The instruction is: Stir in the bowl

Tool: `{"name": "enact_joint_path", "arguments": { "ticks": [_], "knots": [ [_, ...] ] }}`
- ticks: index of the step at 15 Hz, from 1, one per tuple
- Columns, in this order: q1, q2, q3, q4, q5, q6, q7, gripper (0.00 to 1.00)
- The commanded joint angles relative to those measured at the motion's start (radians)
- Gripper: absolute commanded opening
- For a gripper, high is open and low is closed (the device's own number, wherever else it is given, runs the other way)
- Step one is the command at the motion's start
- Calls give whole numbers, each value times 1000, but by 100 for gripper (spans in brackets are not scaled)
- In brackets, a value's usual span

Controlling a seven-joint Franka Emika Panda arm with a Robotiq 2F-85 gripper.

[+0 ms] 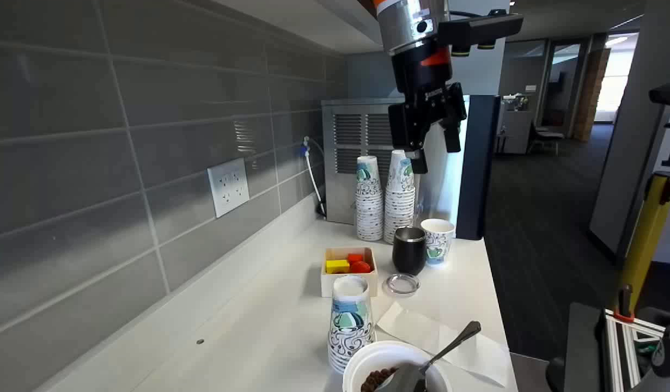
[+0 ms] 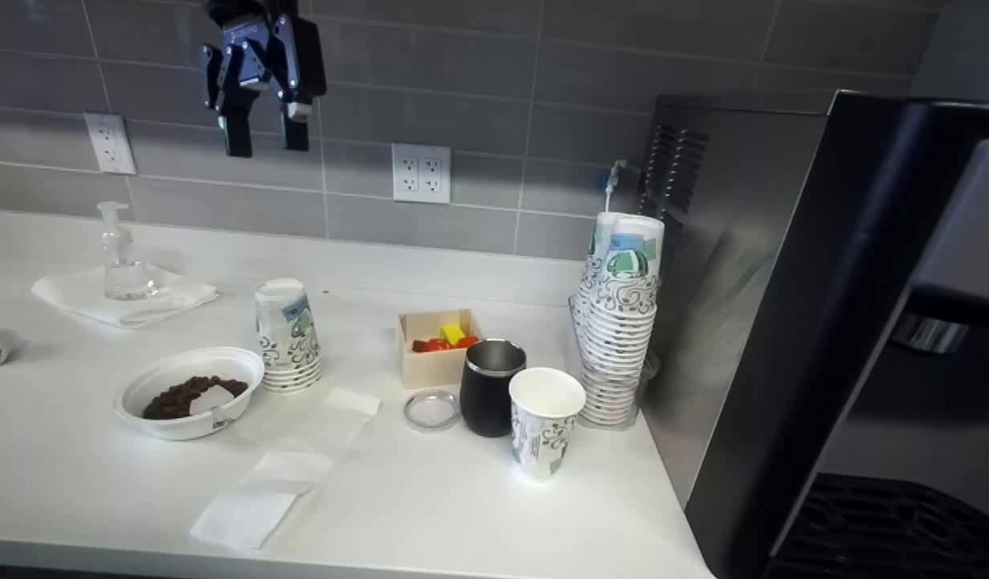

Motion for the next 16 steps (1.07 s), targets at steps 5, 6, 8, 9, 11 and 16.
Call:
{"name": "enact_joint_path", "arguments": {
  "ticks": [5, 6, 8, 9, 11, 16],
  "knots": [
    [20, 3, -17, 2, -7, -2, 7, 100],
    [20, 3, -17, 2, -7, -2, 7, 100],
    [20, 3, -17, 2, -7, -2, 7, 100],
    [25, -1, -26, -9, -1, 11, -17, 100],
    [39, -16, -48, -35, 8, 38, -73, 100],
    [66, -85, -137, -169, 36, 200, -278, 100]
  ]
}}
